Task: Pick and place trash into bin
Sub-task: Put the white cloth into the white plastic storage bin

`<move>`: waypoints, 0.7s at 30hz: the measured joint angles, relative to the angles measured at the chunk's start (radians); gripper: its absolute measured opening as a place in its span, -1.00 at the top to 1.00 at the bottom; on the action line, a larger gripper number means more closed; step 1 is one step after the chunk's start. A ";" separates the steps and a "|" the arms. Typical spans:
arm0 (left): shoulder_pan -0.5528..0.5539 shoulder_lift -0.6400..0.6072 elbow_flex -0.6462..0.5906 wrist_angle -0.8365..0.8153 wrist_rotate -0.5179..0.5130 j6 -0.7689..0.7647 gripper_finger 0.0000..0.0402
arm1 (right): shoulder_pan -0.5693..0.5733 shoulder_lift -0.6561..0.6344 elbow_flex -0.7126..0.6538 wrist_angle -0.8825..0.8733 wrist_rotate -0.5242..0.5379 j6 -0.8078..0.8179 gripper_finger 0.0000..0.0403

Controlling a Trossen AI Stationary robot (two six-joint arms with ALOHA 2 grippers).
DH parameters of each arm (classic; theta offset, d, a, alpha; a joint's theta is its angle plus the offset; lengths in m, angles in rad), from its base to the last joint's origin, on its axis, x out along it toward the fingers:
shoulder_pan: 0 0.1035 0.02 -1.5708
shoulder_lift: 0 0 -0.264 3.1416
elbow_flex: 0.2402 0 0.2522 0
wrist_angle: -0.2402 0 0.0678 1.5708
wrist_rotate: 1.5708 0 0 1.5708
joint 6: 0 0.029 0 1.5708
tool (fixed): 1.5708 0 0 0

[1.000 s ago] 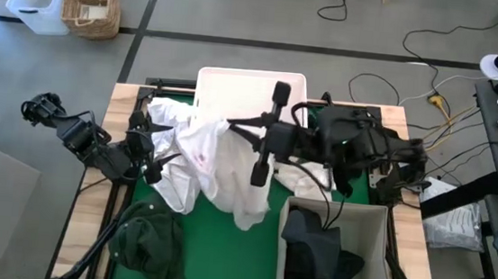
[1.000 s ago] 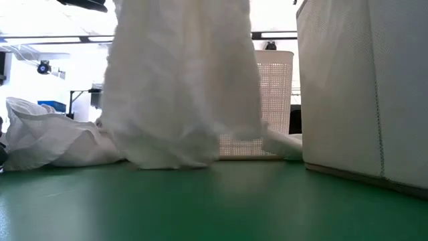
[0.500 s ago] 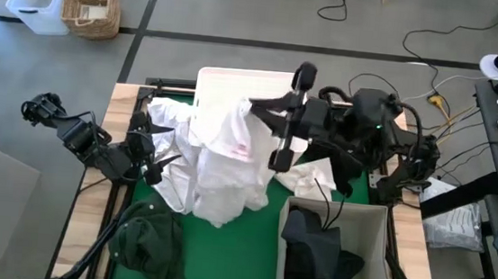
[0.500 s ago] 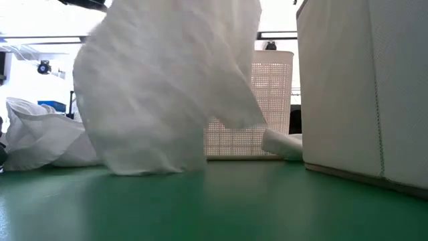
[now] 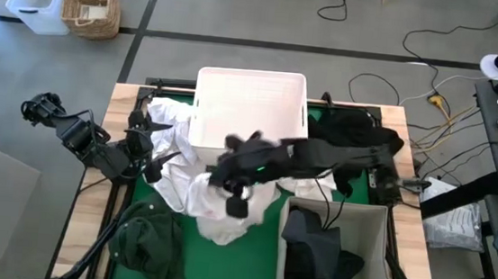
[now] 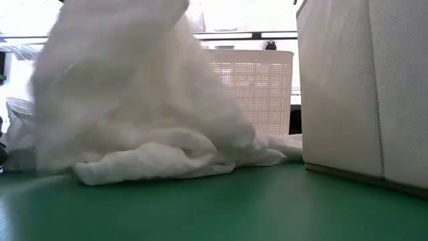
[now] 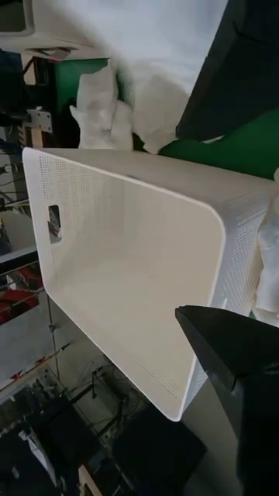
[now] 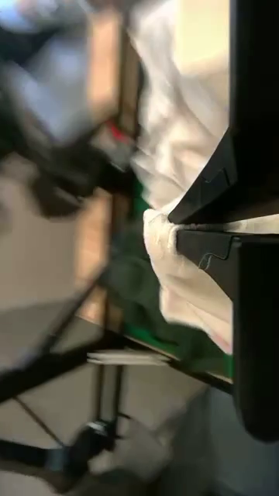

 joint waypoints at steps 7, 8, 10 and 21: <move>0.000 0.000 0.000 0.000 0.000 0.000 -0.69 | -0.017 0.148 0.000 -0.178 -0.109 0.034 0.96; 0.000 -0.001 0.000 0.000 0.000 0.000 -0.69 | -0.019 0.168 0.000 -0.210 -0.101 0.027 0.96; 0.000 -0.001 0.000 0.000 0.000 0.000 -0.69 | -0.022 0.214 0.000 -0.257 -0.091 0.000 0.96; 0.000 0.002 0.000 0.000 0.000 0.000 -0.69 | -0.039 0.333 0.000 -0.277 -0.041 -0.123 0.84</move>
